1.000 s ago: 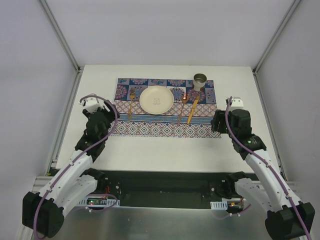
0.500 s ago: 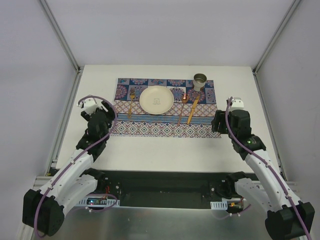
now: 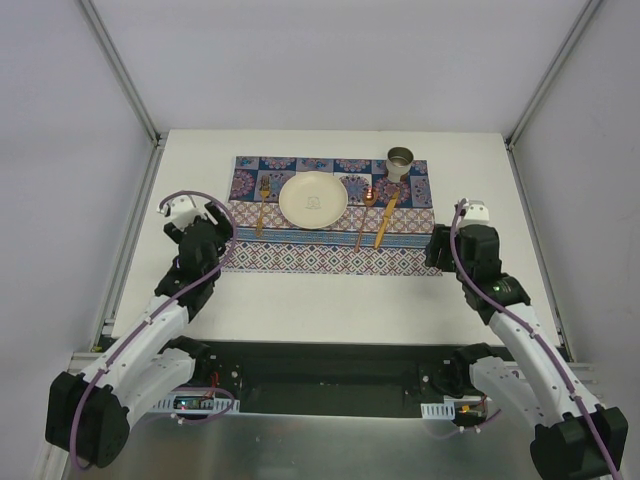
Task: Set the dinner table for one person
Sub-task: Reset both arms
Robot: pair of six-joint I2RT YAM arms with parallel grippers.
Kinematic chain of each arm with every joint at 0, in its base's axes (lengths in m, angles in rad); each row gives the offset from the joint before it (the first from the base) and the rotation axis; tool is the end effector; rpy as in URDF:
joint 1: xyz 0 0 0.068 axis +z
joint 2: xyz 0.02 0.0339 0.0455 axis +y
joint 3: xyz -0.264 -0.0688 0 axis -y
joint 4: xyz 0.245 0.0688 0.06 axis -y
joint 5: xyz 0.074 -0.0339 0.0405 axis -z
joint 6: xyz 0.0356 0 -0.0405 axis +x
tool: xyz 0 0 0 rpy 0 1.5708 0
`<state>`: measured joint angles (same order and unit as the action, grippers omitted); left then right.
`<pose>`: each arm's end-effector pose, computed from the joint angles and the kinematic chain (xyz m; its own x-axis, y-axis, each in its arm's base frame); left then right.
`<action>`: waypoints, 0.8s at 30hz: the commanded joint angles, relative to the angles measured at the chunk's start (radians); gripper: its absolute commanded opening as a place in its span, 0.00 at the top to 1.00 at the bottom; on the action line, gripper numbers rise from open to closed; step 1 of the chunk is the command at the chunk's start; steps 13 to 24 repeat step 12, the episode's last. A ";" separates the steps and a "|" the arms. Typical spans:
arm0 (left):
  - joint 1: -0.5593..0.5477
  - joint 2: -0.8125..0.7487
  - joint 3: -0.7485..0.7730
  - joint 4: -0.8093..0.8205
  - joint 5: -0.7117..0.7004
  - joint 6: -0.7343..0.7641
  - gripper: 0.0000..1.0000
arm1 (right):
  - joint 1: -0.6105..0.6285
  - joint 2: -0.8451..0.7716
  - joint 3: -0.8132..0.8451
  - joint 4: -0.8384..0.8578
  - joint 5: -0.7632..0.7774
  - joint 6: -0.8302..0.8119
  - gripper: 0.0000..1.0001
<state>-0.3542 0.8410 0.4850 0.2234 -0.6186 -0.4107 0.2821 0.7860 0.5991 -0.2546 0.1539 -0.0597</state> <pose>0.1916 -0.0488 0.2675 -0.0113 -0.3426 -0.9394 -0.2847 0.9017 -0.3255 0.1783 0.0460 0.2671 -0.4012 -0.1777 -0.8986 -0.1662 0.9788 -0.1193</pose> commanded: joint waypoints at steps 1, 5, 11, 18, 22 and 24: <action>-0.006 0.001 -0.002 0.028 -0.043 -0.008 0.30 | 0.006 -0.007 -0.002 0.046 0.024 0.017 0.36; -0.006 0.010 -0.003 0.036 -0.041 -0.010 0.29 | 0.006 -0.002 -0.016 0.057 0.032 0.021 0.37; -0.006 0.029 0.000 0.031 -0.038 -0.019 0.30 | 0.006 0.006 -0.016 0.063 0.019 0.021 0.37; -0.006 0.029 0.001 0.033 -0.033 -0.020 0.29 | 0.006 -0.001 -0.025 0.064 0.029 0.027 0.36; -0.006 0.029 0.001 0.033 -0.033 -0.020 0.29 | 0.006 -0.001 -0.025 0.064 0.029 0.027 0.36; -0.006 0.029 0.001 0.033 -0.033 -0.020 0.29 | 0.006 -0.001 -0.025 0.064 0.029 0.027 0.36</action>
